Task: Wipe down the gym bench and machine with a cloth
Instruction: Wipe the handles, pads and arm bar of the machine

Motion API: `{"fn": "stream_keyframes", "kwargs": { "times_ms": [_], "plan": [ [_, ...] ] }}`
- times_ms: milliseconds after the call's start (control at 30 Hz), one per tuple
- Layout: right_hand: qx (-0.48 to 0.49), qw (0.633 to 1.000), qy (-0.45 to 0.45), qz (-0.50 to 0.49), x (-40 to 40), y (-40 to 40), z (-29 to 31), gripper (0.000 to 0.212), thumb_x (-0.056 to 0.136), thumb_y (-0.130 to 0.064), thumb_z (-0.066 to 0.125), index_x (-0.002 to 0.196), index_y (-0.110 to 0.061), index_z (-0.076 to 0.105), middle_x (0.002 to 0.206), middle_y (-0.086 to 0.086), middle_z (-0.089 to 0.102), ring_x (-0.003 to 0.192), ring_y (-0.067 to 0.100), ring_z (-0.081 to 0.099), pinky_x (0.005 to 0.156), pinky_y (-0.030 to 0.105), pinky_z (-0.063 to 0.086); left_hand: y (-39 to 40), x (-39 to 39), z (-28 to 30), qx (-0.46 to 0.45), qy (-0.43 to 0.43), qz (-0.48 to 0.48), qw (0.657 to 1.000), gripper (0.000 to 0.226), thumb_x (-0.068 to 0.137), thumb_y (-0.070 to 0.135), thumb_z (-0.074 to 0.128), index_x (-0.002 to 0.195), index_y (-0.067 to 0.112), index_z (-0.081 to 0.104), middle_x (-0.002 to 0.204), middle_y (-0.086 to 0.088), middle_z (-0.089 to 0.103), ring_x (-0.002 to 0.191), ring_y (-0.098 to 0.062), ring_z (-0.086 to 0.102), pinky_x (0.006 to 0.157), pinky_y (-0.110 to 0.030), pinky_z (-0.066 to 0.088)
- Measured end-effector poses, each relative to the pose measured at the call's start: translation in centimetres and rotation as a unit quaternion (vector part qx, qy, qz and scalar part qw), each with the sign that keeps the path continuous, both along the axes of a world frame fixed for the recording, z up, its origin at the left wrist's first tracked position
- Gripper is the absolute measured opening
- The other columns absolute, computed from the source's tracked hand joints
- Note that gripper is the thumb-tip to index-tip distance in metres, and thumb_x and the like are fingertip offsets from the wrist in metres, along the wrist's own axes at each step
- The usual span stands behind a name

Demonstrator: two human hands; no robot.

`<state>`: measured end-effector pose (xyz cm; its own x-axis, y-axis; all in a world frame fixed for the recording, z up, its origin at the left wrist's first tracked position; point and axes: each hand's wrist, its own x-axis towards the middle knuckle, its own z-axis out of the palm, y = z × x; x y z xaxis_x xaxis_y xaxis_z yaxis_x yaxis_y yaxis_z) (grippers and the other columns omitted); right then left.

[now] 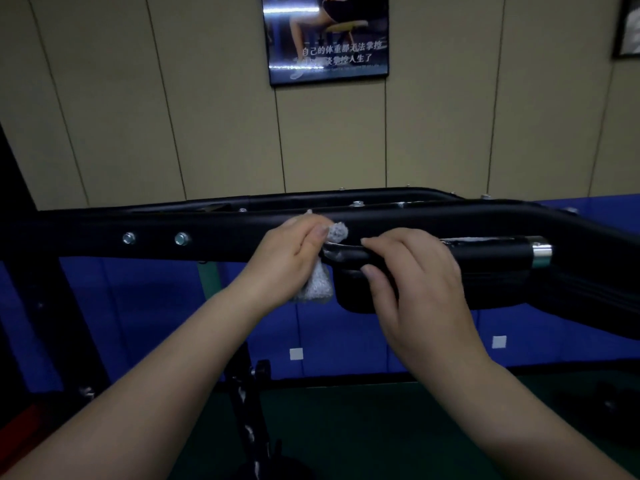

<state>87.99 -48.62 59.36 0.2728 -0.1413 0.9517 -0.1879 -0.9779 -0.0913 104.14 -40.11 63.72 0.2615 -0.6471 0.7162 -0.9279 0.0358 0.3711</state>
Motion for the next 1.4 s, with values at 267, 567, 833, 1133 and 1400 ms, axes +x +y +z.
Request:
{"fn": "stream_keyframes", "kwargs": {
  "times_ms": [267, 567, 833, 1133, 1400],
  "plan": [
    [0.046, 0.997, -0.043, -0.049, -6.8, -2.5, 0.8, 0.033, 0.091, -0.021, 0.058, 0.122, -0.012, 0.06, 0.124, 0.006, 0.053, 0.121, 0.021, 0.044, 0.109, 0.023, 0.023, 2.2, -2.6, -0.1, 0.093, -0.065, 0.016, 0.993, 0.066, 0.081, 0.045, 0.064, 0.139, 0.031, 0.037, 0.123, 0.019, 0.041, 0.116, -0.002, 0.035, 0.092, -0.02, 0.029],
    [0.189, 0.981, 0.027, -0.028, -9.7, -6.0, 0.2, 0.059, 0.087, -0.029, 0.059, 0.142, -0.018, 0.039, 0.132, -0.006, 0.038, 0.111, -0.008, 0.03, 0.093, 0.003, 0.022, 1.8, -4.8, 2.3, 0.144, -0.158, 0.066, 0.975, 0.081, 0.059, 0.057, 0.074, 0.13, 0.026, 0.052, 0.122, 0.007, 0.059, 0.113, -0.011, 0.052, 0.093, -0.025, 0.041],
    [0.185, 0.982, 0.036, 0.006, -10.5, -7.6, 0.2, 0.051, 0.089, -0.02, 0.06, 0.138, -0.02, 0.046, 0.122, -0.01, 0.045, 0.104, -0.011, 0.034, 0.082, -0.006, 0.026, -0.1, -10.5, 1.1, 0.068, -0.144, 0.138, 0.978, 0.067, 0.073, 0.051, 0.071, 0.134, 0.031, 0.05, 0.125, 0.005, 0.059, 0.116, -0.012, 0.052, 0.092, -0.017, 0.037],
    [0.258, 0.961, 0.025, 0.096, -11.7, -8.7, 0.3, 0.058, 0.09, -0.022, 0.059, 0.143, -0.028, 0.037, 0.12, -0.013, 0.052, 0.104, -0.005, 0.047, 0.081, 0.004, 0.035, -1.8, -11.8, 1.7, 0.002, -0.064, 0.159, 0.985, 0.028, 0.096, 0.035, 0.049, 0.121, 0.026, 0.058, 0.083, 0.023, 0.043, 0.098, -0.011, 0.04, 0.085, -0.029, 0.032],
    [0.293, 0.94, 0.01, 0.173, -12.1, -9.2, -0.4, 0.057, 0.093, -0.008, 0.055, 0.142, -0.03, 0.038, 0.115, -0.024, 0.053, 0.109, -0.015, 0.049, 0.089, -0.001, 0.037, -3.3, -13.5, 1.9, 0.016, -0.088, 0.164, 0.982, 0.026, 0.097, 0.033, 0.05, 0.118, 0.024, 0.062, 0.091, 0.009, 0.058, 0.088, -0.01, 0.054, 0.068, -0.018, 0.032]
  ]
}}
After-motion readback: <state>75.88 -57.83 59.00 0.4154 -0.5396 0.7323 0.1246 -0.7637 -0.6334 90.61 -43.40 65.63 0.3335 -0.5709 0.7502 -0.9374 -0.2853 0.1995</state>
